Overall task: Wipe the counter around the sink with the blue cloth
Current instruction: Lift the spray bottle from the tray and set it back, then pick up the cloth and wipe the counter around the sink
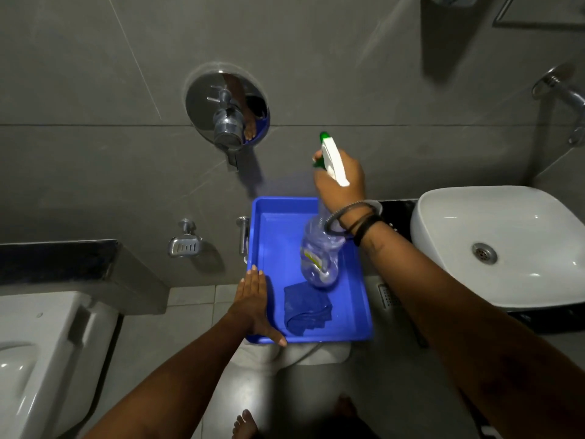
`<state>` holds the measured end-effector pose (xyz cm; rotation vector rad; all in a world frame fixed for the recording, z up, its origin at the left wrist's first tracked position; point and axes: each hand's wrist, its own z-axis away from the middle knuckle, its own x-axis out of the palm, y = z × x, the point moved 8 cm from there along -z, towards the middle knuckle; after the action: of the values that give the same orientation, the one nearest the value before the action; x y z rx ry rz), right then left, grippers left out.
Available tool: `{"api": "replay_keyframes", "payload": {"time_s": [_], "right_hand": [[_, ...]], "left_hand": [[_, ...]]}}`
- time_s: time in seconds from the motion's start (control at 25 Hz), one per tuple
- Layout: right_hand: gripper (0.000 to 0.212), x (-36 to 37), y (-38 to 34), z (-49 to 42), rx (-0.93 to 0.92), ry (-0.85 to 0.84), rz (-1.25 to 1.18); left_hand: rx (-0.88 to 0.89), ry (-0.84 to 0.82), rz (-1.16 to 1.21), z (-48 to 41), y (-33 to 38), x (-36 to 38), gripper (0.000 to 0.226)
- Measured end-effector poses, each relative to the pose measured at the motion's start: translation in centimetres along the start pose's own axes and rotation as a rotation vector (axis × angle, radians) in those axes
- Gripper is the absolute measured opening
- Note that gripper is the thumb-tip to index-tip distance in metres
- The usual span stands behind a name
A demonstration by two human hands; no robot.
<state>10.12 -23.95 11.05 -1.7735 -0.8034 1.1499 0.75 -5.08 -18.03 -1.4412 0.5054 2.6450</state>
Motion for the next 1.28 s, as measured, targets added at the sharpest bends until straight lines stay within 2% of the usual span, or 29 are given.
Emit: {"api": "replay_keyframes", "payload": {"time_s": [0.2, 0.44, 0.52, 0.6, 0.68, 0.8, 0.88, 0.96, 1.04, 1.12, 1.28], "right_hand": [[0.036, 5.2, 4.8, -3.1, 0.043, -0.035, -0.039], [0.039, 8.1, 9.2, -3.8, 0.14, -0.074, -0.064], [0.056, 8.0, 10.7, -3.5, 0.154, -0.138, 0.024], [0.087, 7.4, 14.4, -1.1, 0.207, -0.22, 0.199], [0.085, 6.4, 20.0, 3.2, 0.355, -0.324, 0.413], [0.069, 5.7, 27.6, 11.3, 0.688, -0.531, 0.558], [0.056, 5.7, 29.5, 14.5, 0.799, -0.509, 0.457], [0.048, 5.6, 30.0, 15.4, 0.879, -0.449, 0.328], [0.051, 5.2, 30.5, 15.6, 0.982, -0.49, 0.247], [0.056, 4.3, 30.6, 15.5, 1.042, -0.523, 0.164], [0.059, 2.4, 29.0, 14.6, 0.987, -0.427, -0.056]], "left_hand": [[-0.002, -0.024, 0.023, -0.7, -0.1, 0.3, 0.176], [-0.003, -0.016, 0.094, -0.5, -0.1, 0.7, 0.166], [0.022, 0.123, 0.172, -0.3, 0.5, -0.4, 0.145], [0.095, 0.299, 0.293, 0.0, 2.0, -1.8, 0.104], [-0.007, 0.375, 0.598, -0.6, 2.5, -2.1, 0.067], [-0.421, 0.256, 1.001, -2.8, 2.0, 1.0, 0.033], [-0.574, 0.148, 1.158, -3.5, 2.3, 3.5, 0.024], [-0.626, 0.103, 1.277, -3.4, 2.5, 4.5, 0.026], [-0.66, 0.04, 1.344, -2.9, 2.7, 5.1, 0.019], [-0.617, -0.079, 1.457, -2.5, 4.0, 5.0, 0.034], [-0.281, -0.356, 1.799, -2.2, 9.0, 2.3, 0.036]]}}
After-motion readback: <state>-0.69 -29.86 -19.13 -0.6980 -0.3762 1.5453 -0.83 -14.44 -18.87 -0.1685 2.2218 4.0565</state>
